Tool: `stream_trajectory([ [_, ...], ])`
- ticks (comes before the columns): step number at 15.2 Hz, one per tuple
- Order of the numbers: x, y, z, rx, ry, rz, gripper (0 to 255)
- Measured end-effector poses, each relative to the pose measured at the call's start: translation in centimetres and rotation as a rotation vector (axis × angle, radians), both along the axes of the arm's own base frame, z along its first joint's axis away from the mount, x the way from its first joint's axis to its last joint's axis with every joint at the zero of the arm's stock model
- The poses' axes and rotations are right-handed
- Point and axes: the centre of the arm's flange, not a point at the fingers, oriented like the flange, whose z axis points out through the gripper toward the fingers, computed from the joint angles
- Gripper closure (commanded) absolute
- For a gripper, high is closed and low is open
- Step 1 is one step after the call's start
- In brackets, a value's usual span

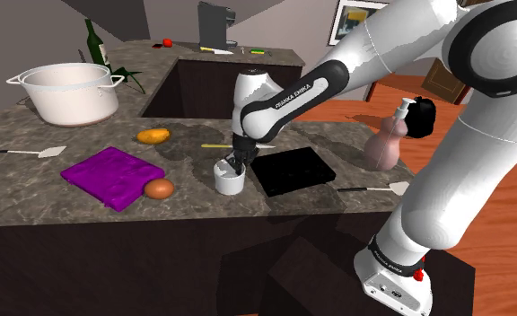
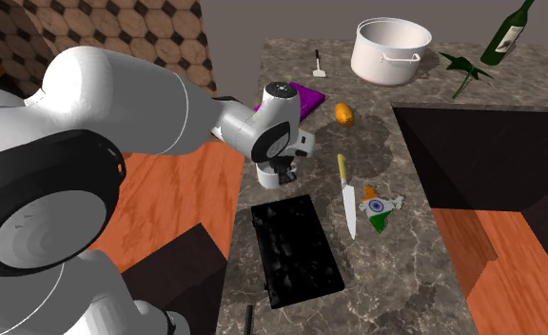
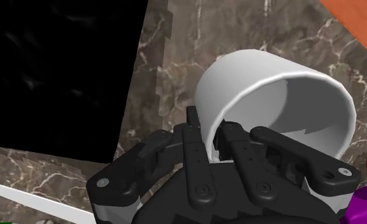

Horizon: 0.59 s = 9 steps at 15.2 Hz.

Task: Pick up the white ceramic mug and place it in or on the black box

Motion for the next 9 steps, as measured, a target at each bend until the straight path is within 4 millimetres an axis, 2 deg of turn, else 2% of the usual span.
stream_trajectory([
  [9, 0.0, 0.0, 4.6, 0.000, 0.000, 0.000, 255],
])
